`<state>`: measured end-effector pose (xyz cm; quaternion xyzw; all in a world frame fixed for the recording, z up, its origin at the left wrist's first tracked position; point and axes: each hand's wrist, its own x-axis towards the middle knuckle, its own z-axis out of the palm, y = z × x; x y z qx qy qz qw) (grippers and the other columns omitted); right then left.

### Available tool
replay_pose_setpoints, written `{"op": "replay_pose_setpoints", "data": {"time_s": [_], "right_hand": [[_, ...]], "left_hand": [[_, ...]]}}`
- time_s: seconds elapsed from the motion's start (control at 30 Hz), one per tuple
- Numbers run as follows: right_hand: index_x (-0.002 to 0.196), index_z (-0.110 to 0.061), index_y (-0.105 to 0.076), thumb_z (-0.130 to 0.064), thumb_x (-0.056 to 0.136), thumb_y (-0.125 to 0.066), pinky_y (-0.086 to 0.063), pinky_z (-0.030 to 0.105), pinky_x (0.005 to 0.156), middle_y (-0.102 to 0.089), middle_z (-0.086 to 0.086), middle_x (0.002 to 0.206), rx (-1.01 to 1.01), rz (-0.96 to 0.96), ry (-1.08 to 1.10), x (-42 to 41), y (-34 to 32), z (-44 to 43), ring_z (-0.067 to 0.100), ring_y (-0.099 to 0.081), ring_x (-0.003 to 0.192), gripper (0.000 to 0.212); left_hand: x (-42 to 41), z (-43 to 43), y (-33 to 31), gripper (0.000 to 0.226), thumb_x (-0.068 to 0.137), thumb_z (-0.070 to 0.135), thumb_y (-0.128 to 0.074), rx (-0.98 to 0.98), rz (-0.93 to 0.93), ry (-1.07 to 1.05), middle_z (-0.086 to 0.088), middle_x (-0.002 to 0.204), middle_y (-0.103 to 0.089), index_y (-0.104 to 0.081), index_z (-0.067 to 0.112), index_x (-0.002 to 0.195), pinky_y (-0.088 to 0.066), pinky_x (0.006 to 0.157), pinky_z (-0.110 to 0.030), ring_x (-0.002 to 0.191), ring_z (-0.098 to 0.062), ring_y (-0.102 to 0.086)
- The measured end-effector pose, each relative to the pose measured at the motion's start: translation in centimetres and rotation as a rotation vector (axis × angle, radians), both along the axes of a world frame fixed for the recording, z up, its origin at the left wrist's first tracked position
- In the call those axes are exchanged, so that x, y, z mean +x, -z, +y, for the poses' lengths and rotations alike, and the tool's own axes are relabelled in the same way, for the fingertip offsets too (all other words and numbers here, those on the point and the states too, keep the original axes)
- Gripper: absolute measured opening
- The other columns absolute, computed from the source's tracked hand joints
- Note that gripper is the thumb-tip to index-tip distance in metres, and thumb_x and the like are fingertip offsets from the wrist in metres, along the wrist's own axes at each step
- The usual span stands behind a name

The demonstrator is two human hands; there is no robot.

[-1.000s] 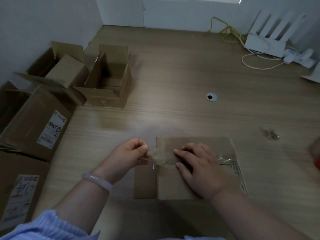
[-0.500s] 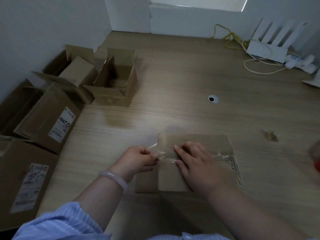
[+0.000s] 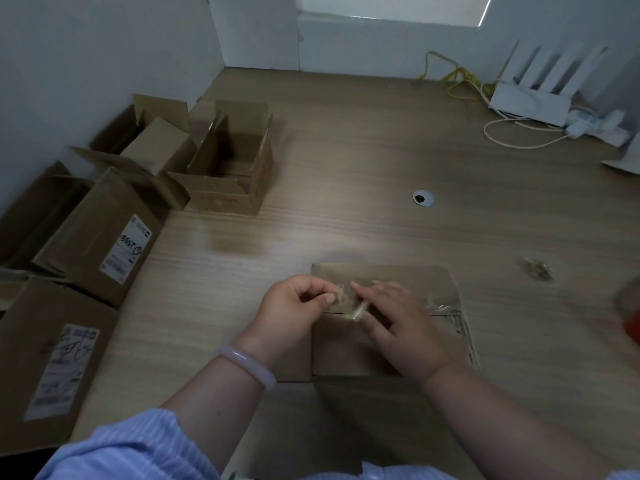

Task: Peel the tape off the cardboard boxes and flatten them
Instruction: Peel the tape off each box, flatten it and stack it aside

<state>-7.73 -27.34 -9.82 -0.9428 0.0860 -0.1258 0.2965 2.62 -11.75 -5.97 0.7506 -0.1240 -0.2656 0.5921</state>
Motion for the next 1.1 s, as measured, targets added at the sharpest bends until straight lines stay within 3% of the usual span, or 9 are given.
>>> {"op": "replay_pose_setpoints", "data": {"time_s": [0.13,0.23,0.43,0.53,0.63,0.73,0.83,0.93,1.1], "right_hand": [[0.097,-0.025,-0.073,-0.056,0.083,-0.057,-0.035,0.026,0.1,-0.07,-0.011,0.094,0.178,-0.097,-0.006,0.2,-0.3,0.0,0.008,-0.06,0.092,0.038],[0.082,-0.025,-0.075,-0.055,0.074,-0.061,-0.03,0.018,0.103,-0.07,-0.013,0.082,0.261,-0.066,0.044,0.5,-0.5,-0.2,0.004,-0.061,0.081,0.034],[0.078,-0.018,-0.072,-0.022,0.071,-0.067,-0.029,0.019,0.105,-0.069,-0.008,0.078,0.199,-0.047,0.095,0.3,-0.1,-0.3,0.006,-0.057,0.079,0.009],[0.08,-0.026,-0.062,-0.007,0.081,-0.066,-0.039,0.006,0.085,-0.067,-0.003,0.081,0.372,-0.073,0.235,0.2,-0.8,-0.6,0.003,-0.056,0.077,0.019],[0.082,-0.027,-0.058,-0.003,0.084,-0.067,-0.045,0.009,0.073,-0.066,-0.008,0.081,0.602,-0.139,0.405,0.2,-1.7,-1.4,-0.004,-0.059,0.074,0.026],[0.09,-0.029,-0.057,-0.003,0.083,-0.068,-0.049,0.017,0.07,-0.067,-0.005,0.078,0.665,-0.217,0.566,-0.7,-2.5,-2.4,0.003,-0.062,0.068,0.029],[0.098,-0.035,-0.059,-0.013,0.081,-0.069,-0.046,0.02,0.072,-0.067,-0.008,0.081,0.272,-0.117,0.507,-2.3,-2.0,-3.7,0.01,-0.063,0.075,0.03],[0.092,-0.02,-0.073,-0.015,0.079,-0.063,-0.038,0.025,0.08,-0.07,0.003,0.088,-0.151,-0.019,0.26,-2.7,-0.8,-3.7,0.026,-0.065,0.085,0.017],[0.101,-0.021,-0.073,-0.03,0.081,-0.054,-0.035,0.034,0.08,-0.067,0.001,0.092,-0.512,0.01,0.204,-3.2,-0.5,-2.7,0.025,-0.061,0.088,0.029]], "left_hand": [[-1.1,-0.9,0.3,0.023,0.081,-0.001,-0.069,-0.019,0.038,0.047,0.0,0.084,-0.074,-0.074,0.021,0.079,-0.053,0.08,-0.025,0.083,-0.012,-0.068],[-1.7,-1.4,1.3,0.023,0.077,0.005,-0.075,0.045,-0.026,0.043,0.002,0.079,-0.074,-0.071,0.027,0.073,-0.055,0.081,-0.036,0.08,-0.015,-0.068],[-1.7,-1.2,2.2,0.05,0.071,0.017,-0.08,0.171,-0.193,0.045,0.01,0.078,-0.071,-0.044,0.041,0.096,-0.051,0.082,-0.031,0.081,-0.006,-0.067],[-1.7,-1.0,2.4,0.052,0.069,0.022,-0.083,0.308,-0.434,0.179,0.016,0.096,-0.055,-0.055,0.038,0.111,-0.051,0.083,-0.027,0.082,-0.001,-0.061],[-1.7,-0.8,2.6,0.044,0.071,0.027,-0.08,0.363,-0.613,0.265,0.012,0.103,-0.047,-0.068,0.025,0.114,-0.051,0.083,-0.029,0.086,-0.008,-0.057],[-1.8,-0.7,3.0,0.041,0.077,0.034,-0.074,0.467,-0.697,0.321,0.006,0.108,-0.049,-0.067,0.029,0.117,-0.051,0.083,-0.03,0.092,-0.016,-0.059],[-2.2,-0.8,3.3,0.037,0.078,0.041,-0.062,0.546,-0.86,0.327,0.002,0.105,-0.052,-0.066,0.037,0.114,-0.053,0.071,-0.032,0.084,-0.021,-0.06],[-2.7,-1.3,3.3,0.039,0.078,0.042,-0.047,0.63,-1.03,0.343,0.002,0.099,-0.057,-0.069,0.034,0.109,-0.049,0.062,-0.033,0.078,-0.022,-0.059],[-3.2,-2.4,2.8,0.035,0.077,0.029,-0.045,0.573,-1.181,0.329,0.002,0.1,-0.065,-0.072,0.02,0.098,-0.039,0.079,-0.032,0.091,-0.021,-0.06]]}}
